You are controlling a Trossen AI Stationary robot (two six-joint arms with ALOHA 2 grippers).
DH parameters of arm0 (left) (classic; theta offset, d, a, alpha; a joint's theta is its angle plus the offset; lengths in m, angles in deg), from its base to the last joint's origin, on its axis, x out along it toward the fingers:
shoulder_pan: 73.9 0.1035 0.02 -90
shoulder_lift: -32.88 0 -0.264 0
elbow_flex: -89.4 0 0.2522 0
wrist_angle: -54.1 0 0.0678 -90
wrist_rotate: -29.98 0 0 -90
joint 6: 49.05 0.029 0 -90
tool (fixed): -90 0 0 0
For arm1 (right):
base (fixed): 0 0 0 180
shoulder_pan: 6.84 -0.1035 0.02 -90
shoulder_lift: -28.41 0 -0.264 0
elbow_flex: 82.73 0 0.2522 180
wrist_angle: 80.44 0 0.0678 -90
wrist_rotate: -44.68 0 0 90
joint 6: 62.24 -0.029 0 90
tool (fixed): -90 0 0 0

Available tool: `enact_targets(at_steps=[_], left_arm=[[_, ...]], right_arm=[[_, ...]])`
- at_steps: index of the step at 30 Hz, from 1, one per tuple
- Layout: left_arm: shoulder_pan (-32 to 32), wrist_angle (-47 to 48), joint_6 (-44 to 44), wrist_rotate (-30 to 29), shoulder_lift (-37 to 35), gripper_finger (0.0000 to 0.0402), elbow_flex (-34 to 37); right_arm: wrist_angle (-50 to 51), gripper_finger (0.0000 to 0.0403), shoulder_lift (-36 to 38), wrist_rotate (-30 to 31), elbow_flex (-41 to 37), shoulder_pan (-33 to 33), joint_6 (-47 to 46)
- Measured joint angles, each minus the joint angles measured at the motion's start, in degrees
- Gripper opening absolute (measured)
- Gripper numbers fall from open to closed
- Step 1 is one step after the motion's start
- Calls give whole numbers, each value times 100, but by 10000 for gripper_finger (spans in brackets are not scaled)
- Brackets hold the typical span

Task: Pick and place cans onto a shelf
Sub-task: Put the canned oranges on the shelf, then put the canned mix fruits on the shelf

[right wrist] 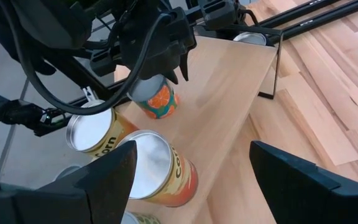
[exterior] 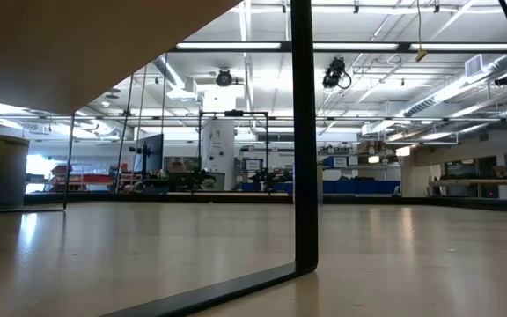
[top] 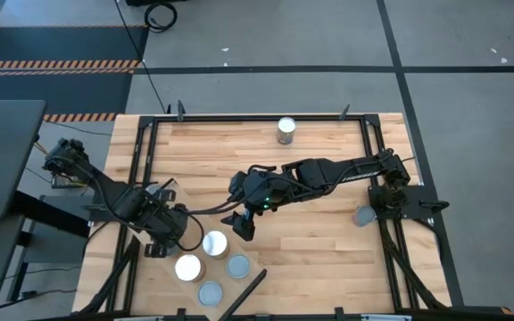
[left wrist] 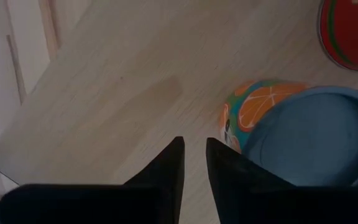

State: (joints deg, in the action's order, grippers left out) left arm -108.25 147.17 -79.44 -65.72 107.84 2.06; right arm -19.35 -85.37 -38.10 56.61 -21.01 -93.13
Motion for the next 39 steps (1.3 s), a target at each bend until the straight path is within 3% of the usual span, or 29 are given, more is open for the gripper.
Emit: enact_targets(at_steps=[6, 11, 17, 23, 24, 28, 34, 39], left_arm=[[0, 136, -31, -108, -180, 73, -26], [-69, 130, -504, -481, -550, 73, -298], [-455, -961, -835, -937, -1076, 73, -341], [-993, -1819, -798, -1302, -1313, 73, -339], [-1063, -1892, -796, -1368, -1328, 73, -339], [-1307, -1979, -798, -1745, -1317, 73, -339], [-1480, -1990, -790, -2308, -1311, 73, -337], [-1458, -2000, -728, -2730, -1311, 73, -337]], right_arm=[[136, 318, 1, -163, 0, 0, -2], [1086, 318, 2, -205, 0, -2, -259], [2394, 318, 2, -35, 0, -132, -695], [4371, 318, 190, 442, -6, -353, -1628], [4283, 318, 282, 516, -92, -402, -1723], [4275, 320, 871, 766, -725, -508, -2490], [4241, 350, 2261, 975, -2600, -562, -4174], [4138, 388, 3432, 294, -4506, -524, -5513]])
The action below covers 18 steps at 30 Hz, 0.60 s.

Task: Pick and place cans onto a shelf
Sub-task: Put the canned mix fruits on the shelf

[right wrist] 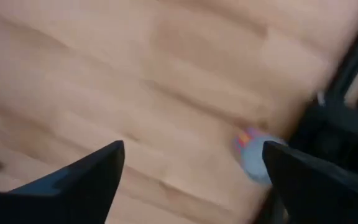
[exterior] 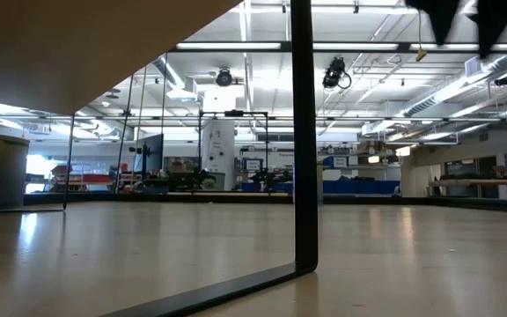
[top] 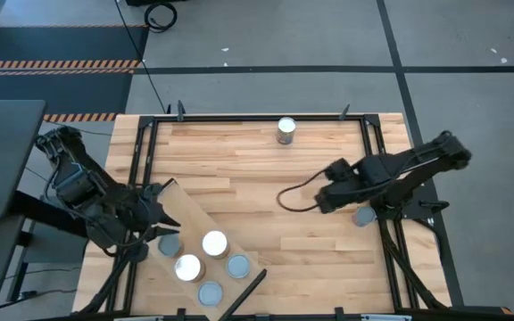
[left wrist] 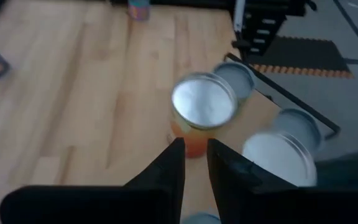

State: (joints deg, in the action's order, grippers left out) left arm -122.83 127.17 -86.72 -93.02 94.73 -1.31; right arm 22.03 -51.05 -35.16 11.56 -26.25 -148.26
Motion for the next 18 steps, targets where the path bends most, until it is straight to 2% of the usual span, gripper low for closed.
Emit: enact_targets(at_steps=[4, 9, 14, 18], left_arm=[[0, -115, -2, -573, 0, 73, 0], [242, -668, 245, -810, 0, 73, 2], [939, -1418, 724, -838, 1, 73, 2], [1512, -1678, 867, -841, 2, 73, 2]], right_arm=[[-747, 397, 594, -796, -1326, 116, 428], [-1327, 397, 675, -1816, -2554, 792, 2138], [-1449, 399, 255, -2496, -3030, 1496, 3846], [-1262, 399, -102, -2489, -3037, 1663, 4773]])
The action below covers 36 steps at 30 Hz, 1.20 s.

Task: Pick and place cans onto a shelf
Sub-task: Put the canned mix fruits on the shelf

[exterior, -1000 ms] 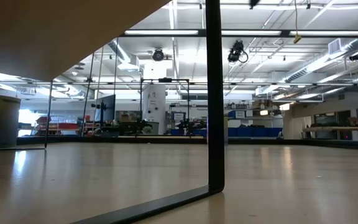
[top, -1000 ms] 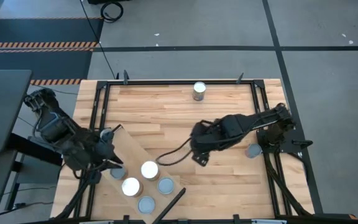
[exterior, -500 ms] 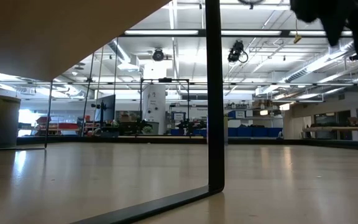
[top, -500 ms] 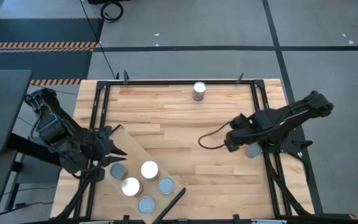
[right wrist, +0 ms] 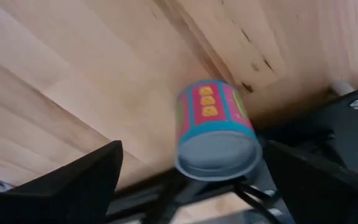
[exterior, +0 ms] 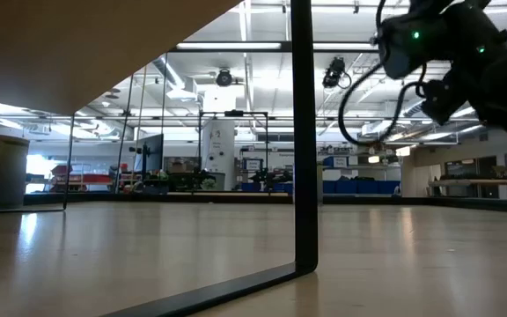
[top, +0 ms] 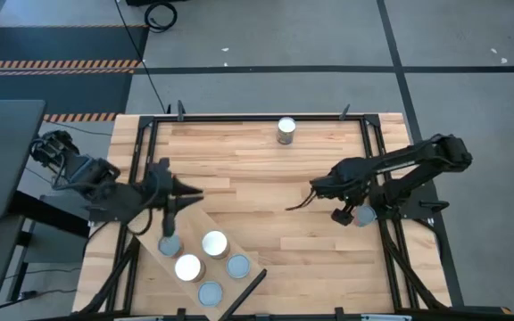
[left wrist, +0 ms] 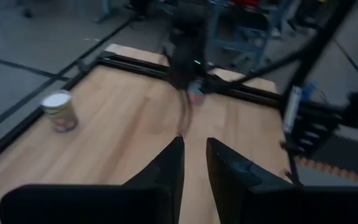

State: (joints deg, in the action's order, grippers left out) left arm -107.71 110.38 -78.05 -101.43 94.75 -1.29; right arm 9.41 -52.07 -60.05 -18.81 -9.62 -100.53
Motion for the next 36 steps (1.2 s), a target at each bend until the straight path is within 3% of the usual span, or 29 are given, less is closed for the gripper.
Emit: enact_targets(at_steps=[9, 20, 30, 36], left_arm=[[689, -68, 21, 28, 0, 73, 0], [799, -35, 57, 76, 0, 73, 0], [799, -22, 409, 491, 0, 73, 0], [799, 43, 426, 885, -15, 73, 0]], right_arm=[[-7, 399, -717, -353, -228, 229, 862], [14, 376, -1631, -709, -398, 212, 1235], [-54, 356, -2498, -539, -420, 107, 1916], [13, 311, -2558, -318, -222, 164, 1904]])
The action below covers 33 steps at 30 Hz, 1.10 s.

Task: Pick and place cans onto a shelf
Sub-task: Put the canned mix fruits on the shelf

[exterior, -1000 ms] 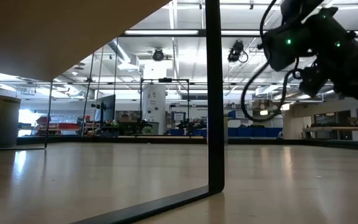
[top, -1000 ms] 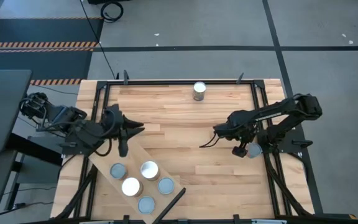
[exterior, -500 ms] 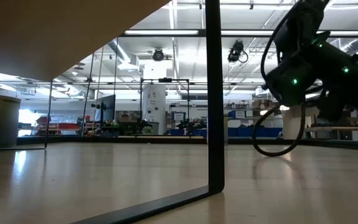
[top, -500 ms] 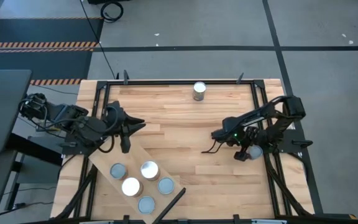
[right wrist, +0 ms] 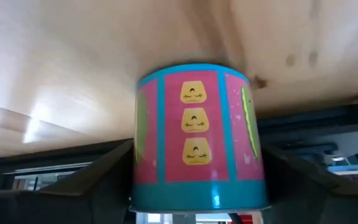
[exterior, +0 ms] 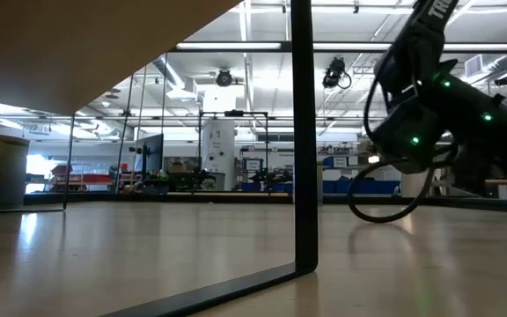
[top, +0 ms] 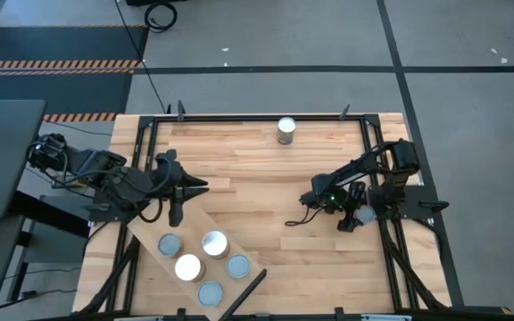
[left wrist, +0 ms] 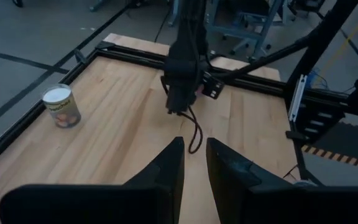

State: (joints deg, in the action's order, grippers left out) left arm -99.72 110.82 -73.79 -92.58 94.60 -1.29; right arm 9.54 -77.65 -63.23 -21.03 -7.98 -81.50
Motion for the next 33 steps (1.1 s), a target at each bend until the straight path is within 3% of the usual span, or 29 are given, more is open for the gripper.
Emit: enact_targets(at_steps=[3, 10, 18, 25, 33], left_arm=[[-1, 82, 6, 18, -17, 73, 7], [-7, 130, 292, 42, -118, 73, 6], [-7, 108, 493, 43, -141, 73, 4], [-7, 357, 506, 77, -140, 73, 4], [-50, 708, 408, 103, -325, 73, 4]], right_arm=[[210, 290, 0, 183, 403, 116, -28], [126, 295, -123, 337, 1999, 692, -816], [135, 292, -1405, 20, 3945, 1628, -1616], [350, 306, -2448, -221, 5840, 1668, -1435], [60, 326, -2989, -136, 6760, 1598, -1264]])
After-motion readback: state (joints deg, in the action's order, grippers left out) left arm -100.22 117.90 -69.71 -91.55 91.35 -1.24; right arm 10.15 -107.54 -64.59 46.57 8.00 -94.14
